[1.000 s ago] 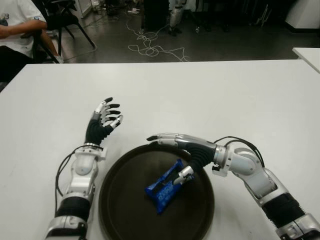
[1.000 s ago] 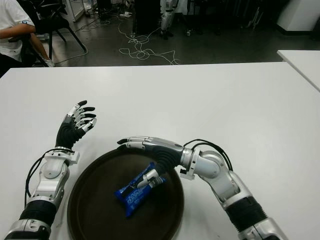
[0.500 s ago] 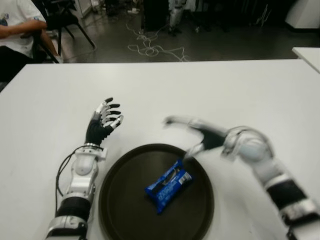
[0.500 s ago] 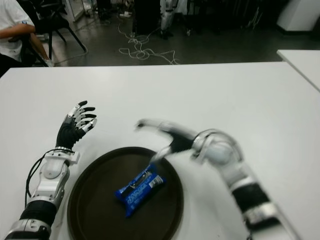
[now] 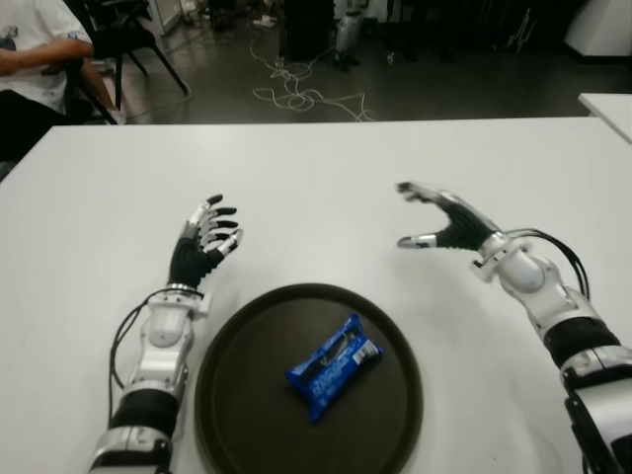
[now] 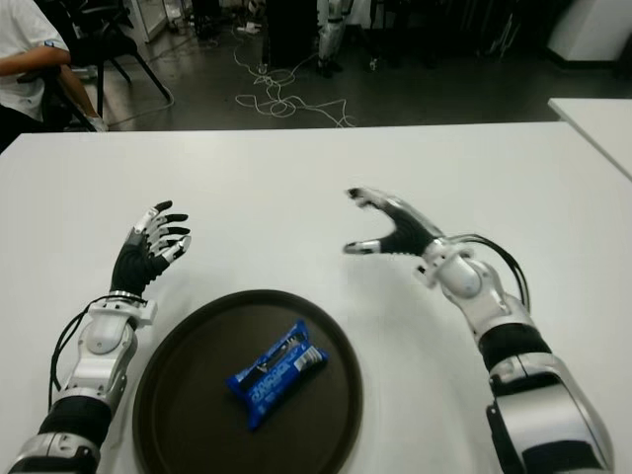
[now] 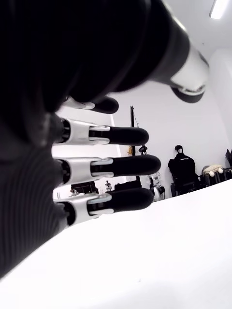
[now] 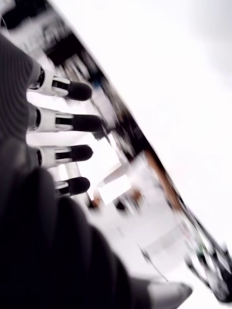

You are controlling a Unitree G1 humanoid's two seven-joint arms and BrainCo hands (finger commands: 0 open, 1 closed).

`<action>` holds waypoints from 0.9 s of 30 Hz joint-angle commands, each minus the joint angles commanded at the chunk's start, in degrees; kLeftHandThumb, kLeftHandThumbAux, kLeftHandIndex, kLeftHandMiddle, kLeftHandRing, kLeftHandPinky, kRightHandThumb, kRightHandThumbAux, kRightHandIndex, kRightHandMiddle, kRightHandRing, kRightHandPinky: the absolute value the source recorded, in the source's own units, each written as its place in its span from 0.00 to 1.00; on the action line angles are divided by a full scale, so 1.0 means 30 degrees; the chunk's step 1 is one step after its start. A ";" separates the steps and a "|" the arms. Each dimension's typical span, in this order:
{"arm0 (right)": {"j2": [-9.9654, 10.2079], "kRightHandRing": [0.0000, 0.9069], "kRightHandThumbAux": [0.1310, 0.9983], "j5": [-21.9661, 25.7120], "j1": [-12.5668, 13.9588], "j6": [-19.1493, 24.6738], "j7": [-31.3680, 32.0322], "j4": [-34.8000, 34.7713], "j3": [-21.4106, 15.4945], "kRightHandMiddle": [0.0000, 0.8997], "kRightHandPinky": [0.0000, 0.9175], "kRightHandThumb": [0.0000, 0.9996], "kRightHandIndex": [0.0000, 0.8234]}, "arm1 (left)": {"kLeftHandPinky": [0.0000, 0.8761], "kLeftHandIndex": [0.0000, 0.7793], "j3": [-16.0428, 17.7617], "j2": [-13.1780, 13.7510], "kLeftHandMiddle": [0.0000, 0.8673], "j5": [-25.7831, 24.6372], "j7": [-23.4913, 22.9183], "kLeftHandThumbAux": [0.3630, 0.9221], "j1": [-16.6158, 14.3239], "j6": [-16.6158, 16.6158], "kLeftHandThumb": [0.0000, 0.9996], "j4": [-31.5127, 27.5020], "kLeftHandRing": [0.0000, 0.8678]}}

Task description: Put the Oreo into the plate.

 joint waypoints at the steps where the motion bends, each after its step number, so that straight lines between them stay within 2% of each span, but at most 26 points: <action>1: 0.0126 0.28 0.54 0.0223 -0.0080 0.0179 -0.0073 0.0182 -0.0183 0.24 0.33 0.18 0.17 | 0.36 0.19 0.0015 -0.0019 0.32 -0.0047 -0.0037 0.68 -0.0017 -0.0034 0.41 0.0034 0.34; 8: 0.1092 0.38 0.60 0.2421 -0.0246 0.1474 -0.0192 0.0800 -0.2041 0.34 0.41 0.43 0.29 | 0.38 0.19 0.0059 -0.0130 0.31 -0.0334 -0.0261 0.67 -0.0062 -0.0106 0.45 0.0024 0.34; 9: 0.1161 0.40 0.63 0.2630 -0.0277 0.1644 -0.0156 0.0860 -0.2232 0.36 0.43 0.53 0.36 | 0.38 0.19 0.0058 -0.0128 0.31 -0.0356 -0.0271 0.67 -0.0074 -0.0086 0.45 0.0037 0.34; 13: 0.1781 0.47 0.67 0.4426 -0.0623 0.3455 0.0413 0.1190 -0.3677 0.44 0.48 0.66 0.47 | 0.38 0.18 0.0075 -0.0091 0.31 -0.0406 -0.0326 0.65 -0.0173 -0.0395 0.46 0.0335 0.34; 21: 0.2403 0.54 0.68 0.5660 -0.1269 0.5593 0.0640 0.1817 -0.4819 0.53 0.52 0.69 0.51 | 0.37 0.20 0.0082 -0.0022 0.31 -0.0405 -0.0424 0.66 -0.0291 -0.0859 0.42 0.0720 0.34; 27: 0.2650 0.57 0.69 0.5753 -0.1376 0.6135 0.0529 0.1943 -0.5064 0.57 0.54 0.69 0.51 | 0.38 0.19 0.0178 -0.0039 0.31 -0.0708 -0.0771 0.67 -0.0290 -0.0845 0.46 0.0728 0.34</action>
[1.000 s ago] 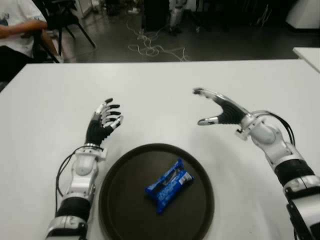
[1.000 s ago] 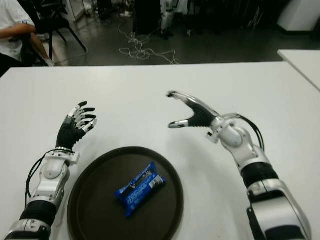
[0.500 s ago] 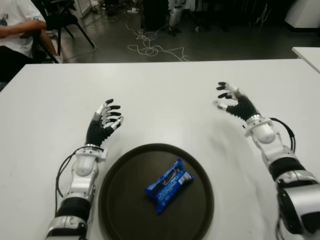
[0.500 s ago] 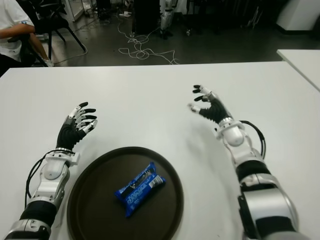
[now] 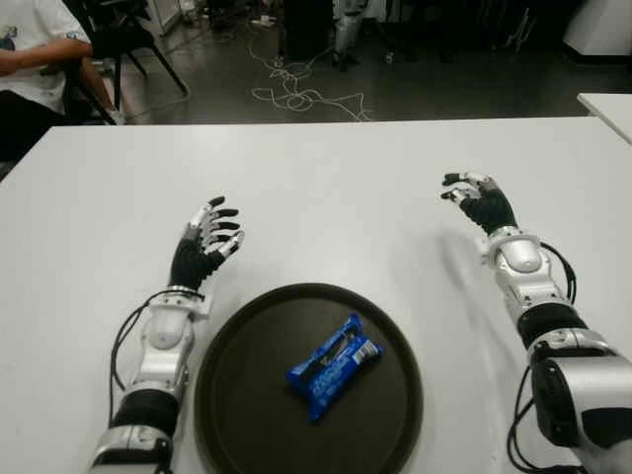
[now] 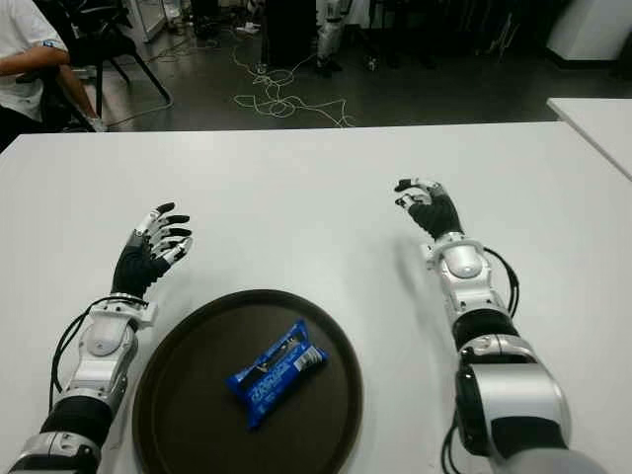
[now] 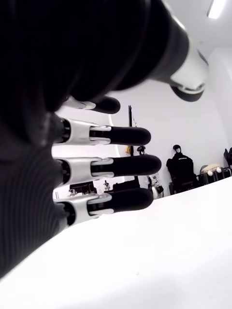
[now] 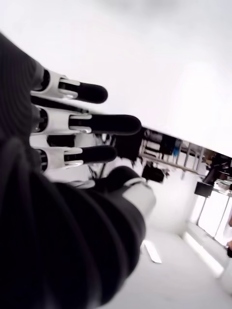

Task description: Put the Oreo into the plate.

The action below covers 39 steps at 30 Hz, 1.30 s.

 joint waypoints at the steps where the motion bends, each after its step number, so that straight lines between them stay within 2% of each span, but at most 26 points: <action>1: 0.0041 0.57 0.69 -0.0025 0.0012 0.0016 -0.0025 0.0005 -0.0010 0.57 0.54 0.69 0.51 | 0.38 0.19 0.0022 -0.0006 0.31 -0.0052 -0.0053 0.67 0.0000 0.0041 0.46 -0.0010 0.34; 12: 0.0755 0.58 0.69 0.0264 0.0319 0.0082 0.0463 -0.0380 -0.0198 0.58 0.57 0.68 0.51 | 0.39 0.18 0.0225 -0.0062 0.30 -0.0395 -0.0277 0.64 -0.0099 0.0221 0.53 0.0175 0.35; 18: 0.1378 0.60 0.69 0.0720 0.0793 0.0055 0.1360 -0.1286 -0.0234 0.59 0.61 0.67 0.51 | 0.39 0.18 0.0227 -0.0018 0.31 -0.0372 -0.0249 0.60 -0.0146 0.0096 0.52 0.0330 0.35; 21: 0.1527 0.60 0.69 0.1028 0.1038 0.0200 0.1723 -0.1754 -0.0307 0.60 0.61 0.67 0.51 | 0.39 0.17 0.0173 0.0036 0.30 -0.0175 -0.0121 0.62 -0.0146 0.0068 0.51 0.0359 0.35; 25: 0.2017 0.61 0.69 0.1328 0.2077 0.0584 0.1831 -0.3704 -0.0260 0.60 0.61 0.67 0.51 | 0.39 0.17 0.0142 0.0072 0.30 -0.0007 -0.0013 0.63 -0.0176 0.0059 0.50 0.0425 0.34; 28: 0.2469 0.61 0.69 0.1489 0.3424 0.1357 0.1664 -0.6536 -0.0048 0.60 0.61 0.68 0.51 | 0.39 0.17 0.0153 0.0029 0.31 0.0045 0.0033 0.62 -0.0226 0.0004 0.50 0.0557 0.34; 31: 0.2774 0.61 0.69 0.1508 0.4173 0.2295 0.1417 -0.8573 0.0141 0.60 0.61 0.68 0.51 | 0.39 0.17 0.0166 -0.0001 0.30 0.0045 0.0023 0.61 -0.0259 -0.0045 0.51 0.0650 0.34; 39: 0.2804 0.62 0.69 0.1505 0.5599 0.4256 0.1395 -1.2202 0.0237 0.61 0.60 0.69 0.52 | 0.39 0.17 0.0204 -0.0088 0.30 -0.0107 -0.0092 0.62 -0.0225 -0.0059 0.49 0.0589 0.35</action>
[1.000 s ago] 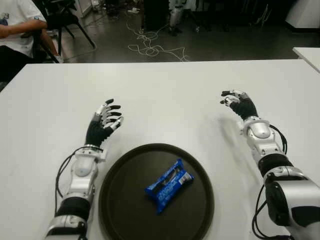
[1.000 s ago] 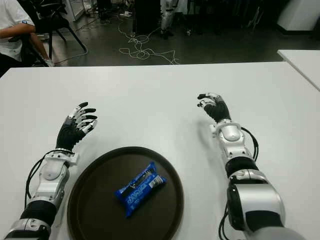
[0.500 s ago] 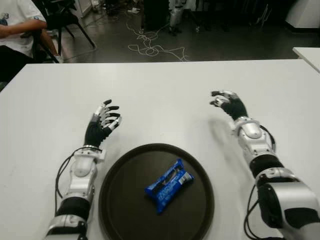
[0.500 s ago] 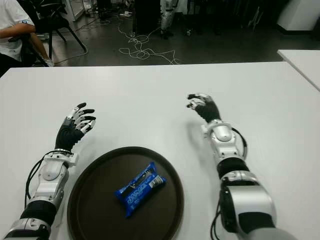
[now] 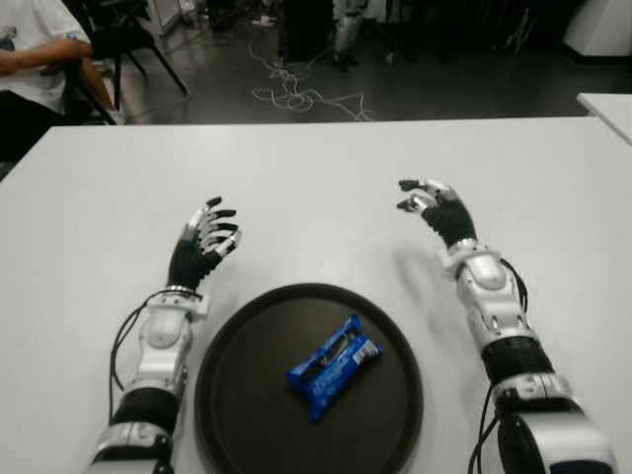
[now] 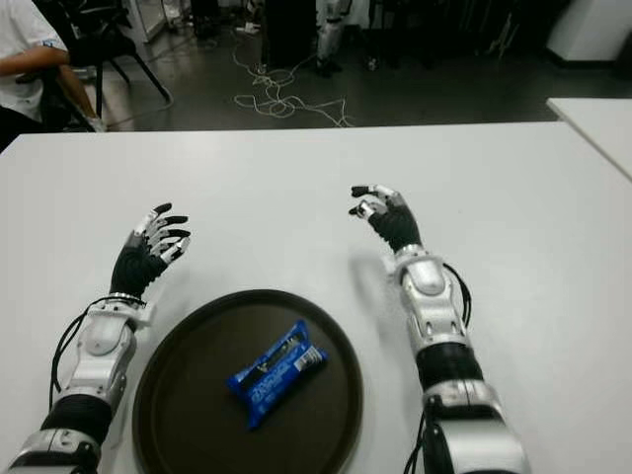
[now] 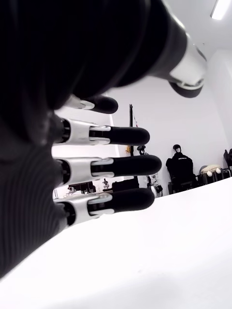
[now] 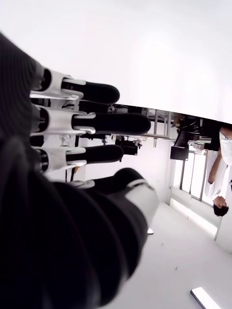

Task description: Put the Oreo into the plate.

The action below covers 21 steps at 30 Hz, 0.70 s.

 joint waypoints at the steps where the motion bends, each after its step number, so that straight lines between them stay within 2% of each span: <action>1: -0.0030 0.62 0.69 0.0021 0.0430 0.0229 0.0050 -0.0734 0.0015 0.61 0.60 0.69 0.52 | 0.39 0.17 0.0007 -0.0015 0.30 0.0005 0.0040 0.63 0.0017 0.0013 0.49 -0.0033 0.35; 6: 0.0024 0.61 0.68 -0.0008 0.1399 0.0982 -0.0005 -0.2402 0.0048 0.60 0.60 0.69 0.52 | 0.39 0.17 0.0028 -0.0061 0.30 0.0064 0.0236 0.63 0.0069 0.0107 0.50 -0.0106 0.34; 16: 0.0089 0.60 0.69 -0.0157 0.2362 0.1810 -0.0227 -0.3976 0.0190 0.60 0.58 0.70 0.52 | 0.39 0.16 -0.0091 0.0038 0.30 0.0337 0.0514 0.61 0.0270 0.0423 0.48 -0.0457 0.34; 19: 0.0020 0.59 0.69 -0.0251 0.2387 0.1708 -0.0339 -0.3643 0.0171 0.60 0.58 0.69 0.51 | 0.38 0.16 -0.0120 0.0060 0.29 0.0440 0.0597 0.62 0.0343 0.0543 0.46 -0.0569 0.33; 21: -0.0027 0.59 0.69 -0.0365 0.1962 0.1249 -0.0473 -0.2442 0.0100 0.60 0.58 0.69 0.51 | 0.37 0.16 -0.0126 0.0076 0.29 0.0505 0.0647 0.62 0.0372 0.0617 0.46 -0.0627 0.33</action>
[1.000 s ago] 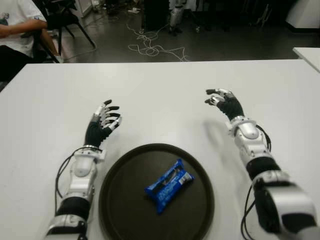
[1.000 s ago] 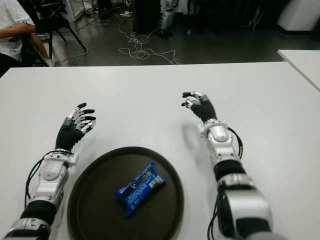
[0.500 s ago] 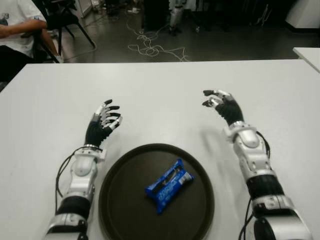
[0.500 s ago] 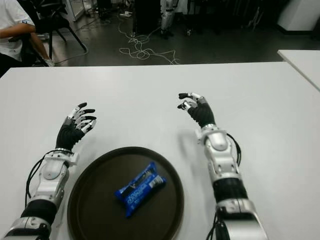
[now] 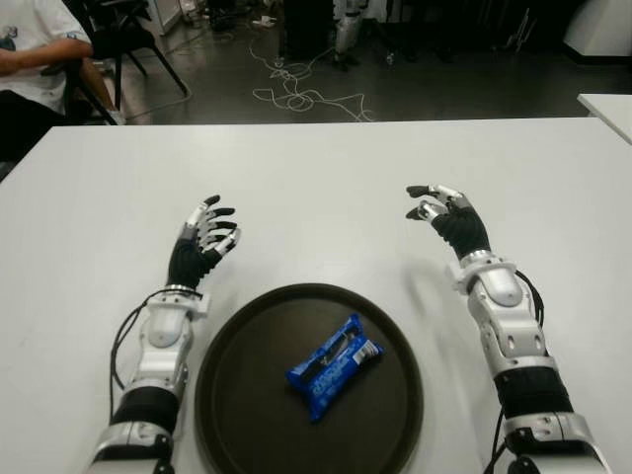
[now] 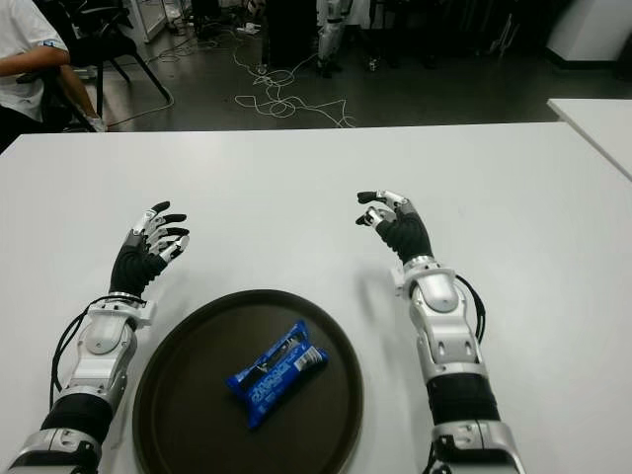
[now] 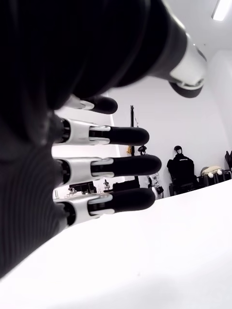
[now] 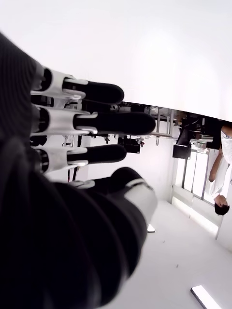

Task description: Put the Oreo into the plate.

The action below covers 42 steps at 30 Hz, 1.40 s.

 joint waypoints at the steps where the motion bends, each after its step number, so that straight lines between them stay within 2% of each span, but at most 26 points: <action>1: 0.0028 0.59 0.69 -0.0105 -0.0189 -0.0242 -0.0163 0.0574 -0.0003 0.60 0.58 0.69 0.51 | 0.37 0.16 0.0006 0.0009 0.29 0.0024 0.0005 0.62 -0.0018 -0.0016 0.46 0.0034 0.33; 4: 0.0081 0.60 0.68 -0.0329 -0.0480 -0.0704 -0.0608 0.1543 0.0036 0.60 0.58 0.69 0.52 | 0.38 0.16 0.0038 0.0045 0.30 0.0023 -0.0041 0.60 -0.0054 -0.0110 0.46 0.0122 0.33; 9: 0.0088 0.61 0.68 -0.0525 -0.0445 -0.0847 -0.1137 0.1498 0.0155 0.61 0.59 0.70 0.52 | 0.39 0.16 0.0078 0.0070 0.30 -0.0047 -0.0144 0.58 -0.0120 -0.0352 0.45 0.0354 0.34; 28: -0.0087 0.61 0.68 -0.1251 -0.0691 -0.3026 -0.2089 0.3119 0.0421 0.61 0.60 0.70 0.52 | 0.37 0.16 0.0138 0.0002 0.30 -0.0276 -0.0420 0.63 -0.0192 -0.0299 0.50 0.0412 0.33; 33: -0.0084 0.61 0.68 -0.1368 -0.0882 -0.3371 -0.2318 0.3638 0.0371 0.61 0.61 0.70 0.52 | 0.38 0.16 0.0168 -0.0015 0.30 -0.0269 -0.0417 0.57 -0.0249 -0.0686 0.49 0.0654 0.33; 42: -0.0157 0.61 0.68 -0.1612 -0.1044 -0.3674 -0.2669 0.4182 0.0424 0.61 0.60 0.70 0.52 | 0.37 0.16 0.0153 0.0019 0.29 -0.0119 -0.0254 0.54 -0.0331 -0.0803 0.48 0.0969 0.33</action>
